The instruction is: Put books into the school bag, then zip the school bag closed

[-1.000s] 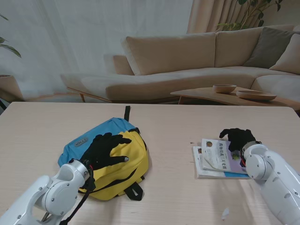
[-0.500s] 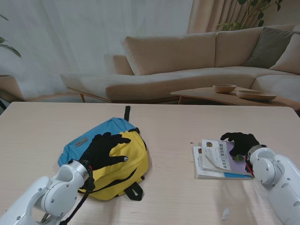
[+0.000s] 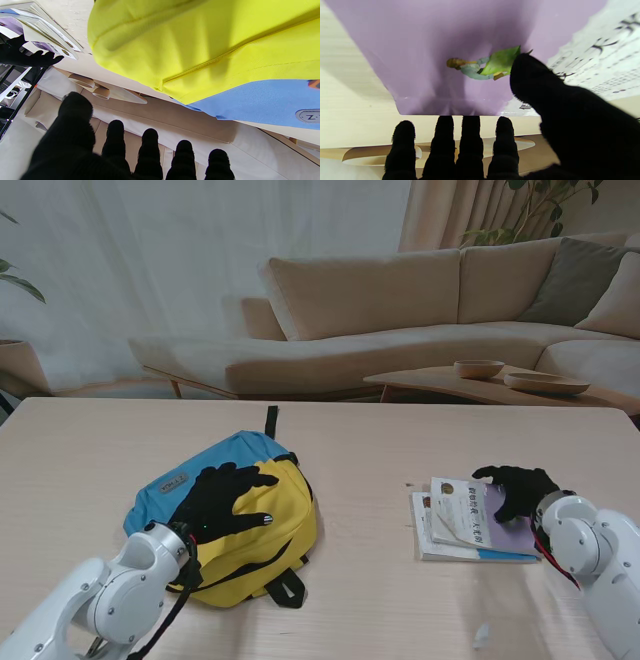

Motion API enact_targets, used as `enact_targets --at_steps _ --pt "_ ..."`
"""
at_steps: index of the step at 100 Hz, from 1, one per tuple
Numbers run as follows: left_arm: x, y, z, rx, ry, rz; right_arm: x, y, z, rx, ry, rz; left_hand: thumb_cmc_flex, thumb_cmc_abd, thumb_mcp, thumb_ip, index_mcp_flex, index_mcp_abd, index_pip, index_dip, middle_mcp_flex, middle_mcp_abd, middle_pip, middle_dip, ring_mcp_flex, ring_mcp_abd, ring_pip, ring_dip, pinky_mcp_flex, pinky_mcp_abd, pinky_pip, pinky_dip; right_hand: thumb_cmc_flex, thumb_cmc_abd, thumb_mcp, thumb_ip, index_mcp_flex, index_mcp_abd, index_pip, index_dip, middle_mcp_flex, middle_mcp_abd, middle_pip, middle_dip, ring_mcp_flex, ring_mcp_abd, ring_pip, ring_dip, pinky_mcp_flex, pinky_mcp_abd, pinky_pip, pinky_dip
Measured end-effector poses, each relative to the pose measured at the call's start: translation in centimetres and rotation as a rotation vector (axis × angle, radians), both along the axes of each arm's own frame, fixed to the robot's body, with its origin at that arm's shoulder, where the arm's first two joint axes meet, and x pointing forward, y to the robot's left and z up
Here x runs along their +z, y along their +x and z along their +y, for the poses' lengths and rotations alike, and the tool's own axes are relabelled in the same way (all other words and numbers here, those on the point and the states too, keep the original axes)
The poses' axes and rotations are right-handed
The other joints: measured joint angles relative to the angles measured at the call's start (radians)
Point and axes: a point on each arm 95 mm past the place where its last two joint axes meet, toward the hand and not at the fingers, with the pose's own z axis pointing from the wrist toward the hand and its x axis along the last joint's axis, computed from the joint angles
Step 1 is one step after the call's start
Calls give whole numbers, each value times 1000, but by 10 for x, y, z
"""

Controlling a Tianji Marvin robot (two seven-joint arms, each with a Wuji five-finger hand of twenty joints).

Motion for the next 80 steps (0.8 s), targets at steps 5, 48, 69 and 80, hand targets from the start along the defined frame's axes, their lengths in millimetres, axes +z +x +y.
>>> enact_targets --at_steps 5,48,69,80 --pt "0 0 0 -1 1 2 -1 2 1 5 -9 -18 0 0 0 0 0 0 0 0 0 0 0 0 0 0 0 0 0 0 0 0 -1 -21 20 -2 15 -9 16 1 0 -1 73 74 13 -1 78 39 4 2 17 12" --pt "0 -1 1 -14 28 10 -3 12 3 12 -22 -101 0 0 0 0 0 0 0 -11 -13 -1 0 0 -14 -22 -10 0 0 -3 0 -13 139 -132 111 -154 186 -42 150 4 275 -19 246 504 247 -21 678 263 104 57 123 84" --pt "0 -1 1 -20 34 11 -3 13 4 17 -10 -129 0 0 0 0 0 0 -12 -21 -25 -12 0 0 -14 -23 -10 0 0 -10 0 -24 155 -187 110 -177 379 -42 236 10 374 -19 331 519 349 20 737 228 151 79 137 85" --pt "-1 -1 2 -20 38 10 -6 12 4 8 1 -182 0 0 0 0 0 0 -22 -21 -25 -12 0 0 -14 -24 -15 0 0 -10 0 -27 155 -209 113 -203 528 -42 284 93 405 -22 331 487 367 38 738 204 170 111 148 95"
